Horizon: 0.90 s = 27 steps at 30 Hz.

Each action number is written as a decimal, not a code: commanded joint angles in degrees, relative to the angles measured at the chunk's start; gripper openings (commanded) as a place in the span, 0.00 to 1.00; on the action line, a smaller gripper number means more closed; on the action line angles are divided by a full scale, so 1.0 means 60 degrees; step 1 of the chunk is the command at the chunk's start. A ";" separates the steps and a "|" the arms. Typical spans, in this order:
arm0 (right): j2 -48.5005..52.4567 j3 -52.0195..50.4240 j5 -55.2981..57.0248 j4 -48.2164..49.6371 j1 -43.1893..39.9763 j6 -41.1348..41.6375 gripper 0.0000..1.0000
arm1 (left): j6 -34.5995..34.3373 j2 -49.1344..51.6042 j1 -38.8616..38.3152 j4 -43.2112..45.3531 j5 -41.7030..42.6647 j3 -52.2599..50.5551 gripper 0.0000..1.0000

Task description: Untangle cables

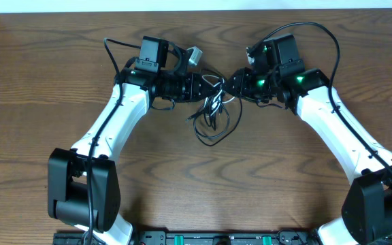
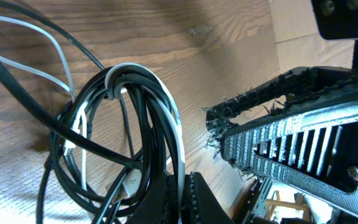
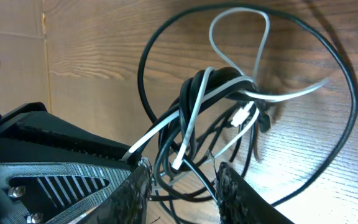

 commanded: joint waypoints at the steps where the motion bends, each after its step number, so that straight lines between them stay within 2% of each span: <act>1: -0.0182 0.0109 0.0273 0.0022 0.0168 0.0142 0.33 | -0.0157 -0.0113 -0.0015 -0.0011 0.0120 0.0084 0.07; 18: 0.1049 0.0109 0.0627 0.0412 0.0667 0.0532 0.21 | -0.0160 -0.0113 -0.0011 -0.0015 0.0120 0.0084 0.08; 25: 0.1137 0.0109 0.0667 0.0681 0.0656 0.0521 0.20 | -0.0160 -0.0113 -0.0015 -0.0015 0.0120 0.0084 0.07; 27: 0.1137 0.0109 0.0674 0.0878 0.0656 0.0517 0.15 | -0.0160 -0.0113 -0.0011 -0.0015 0.0120 0.0084 0.07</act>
